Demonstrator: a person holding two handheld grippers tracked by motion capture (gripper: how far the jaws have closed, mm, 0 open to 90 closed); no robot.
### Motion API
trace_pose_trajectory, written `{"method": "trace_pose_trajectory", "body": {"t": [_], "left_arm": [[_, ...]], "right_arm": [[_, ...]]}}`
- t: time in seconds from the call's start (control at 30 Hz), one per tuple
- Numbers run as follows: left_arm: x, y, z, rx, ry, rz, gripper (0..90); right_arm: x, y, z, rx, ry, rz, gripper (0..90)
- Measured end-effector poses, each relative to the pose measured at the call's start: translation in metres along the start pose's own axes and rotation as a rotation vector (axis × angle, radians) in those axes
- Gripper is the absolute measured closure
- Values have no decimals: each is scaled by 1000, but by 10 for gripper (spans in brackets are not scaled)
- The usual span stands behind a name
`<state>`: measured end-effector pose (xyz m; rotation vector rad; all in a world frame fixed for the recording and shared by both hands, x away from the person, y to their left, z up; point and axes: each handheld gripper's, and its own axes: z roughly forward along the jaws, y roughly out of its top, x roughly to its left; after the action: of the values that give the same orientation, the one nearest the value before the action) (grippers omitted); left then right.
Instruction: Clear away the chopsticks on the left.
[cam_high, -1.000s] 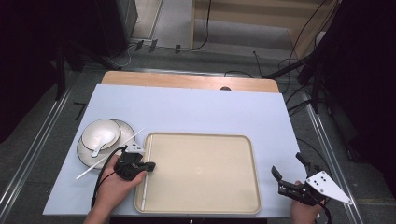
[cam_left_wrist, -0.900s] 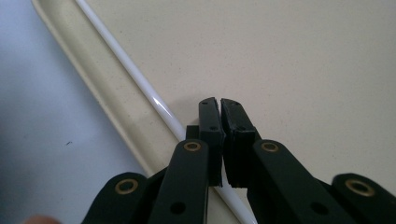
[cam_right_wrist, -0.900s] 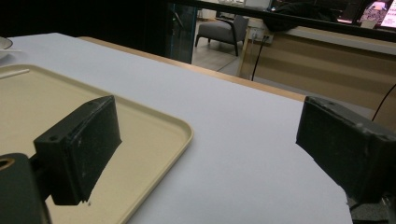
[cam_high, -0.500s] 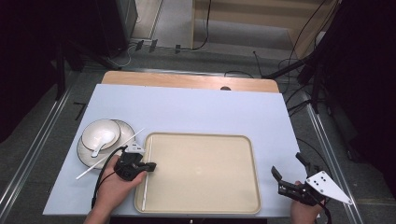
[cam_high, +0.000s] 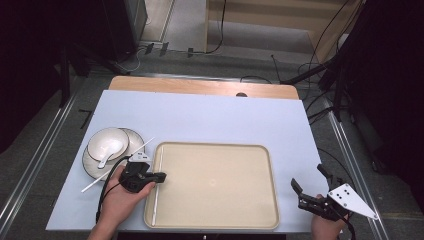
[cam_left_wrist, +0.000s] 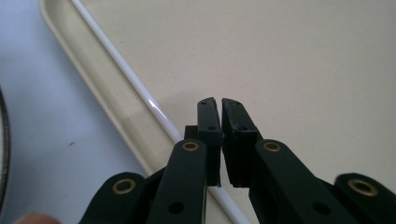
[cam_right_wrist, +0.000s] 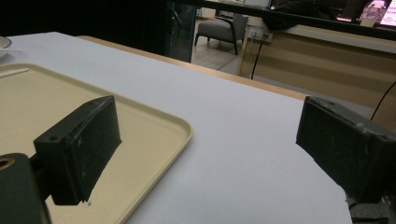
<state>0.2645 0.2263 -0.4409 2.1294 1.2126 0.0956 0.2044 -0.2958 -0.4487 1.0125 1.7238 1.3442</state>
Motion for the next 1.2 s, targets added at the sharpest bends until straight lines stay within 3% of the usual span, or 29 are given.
{"method": "trace_pose_trajectory", "body": {"t": [0.07,0.43,0.47,0.67,0.83,1.13,1.2], "left_arm": [[2,-1,-4,-20,0,-11,814],[12,-6,-30,-79,3,13,645],[14,-6,-35,-82,31,15,646],[21,-10,-48,-90,46,11,648],[29,-16,-61,-82,99,14,688],[44,-24,-76,-88,120,1,702],[48,-28,-81,-77,123,14,703]], "right_arm": [[0,0,0,0,-1,1,64],[-4,0,-3,-13,-6,10,64],[-4,0,-2,-13,-7,5,64],[-2,0,-1,-8,-3,7,65],[-2,1,-3,-11,-1,6,64],[-2,0,-2,-9,-5,4,64],[-2,0,-2,-8,-5,3,64]]}}
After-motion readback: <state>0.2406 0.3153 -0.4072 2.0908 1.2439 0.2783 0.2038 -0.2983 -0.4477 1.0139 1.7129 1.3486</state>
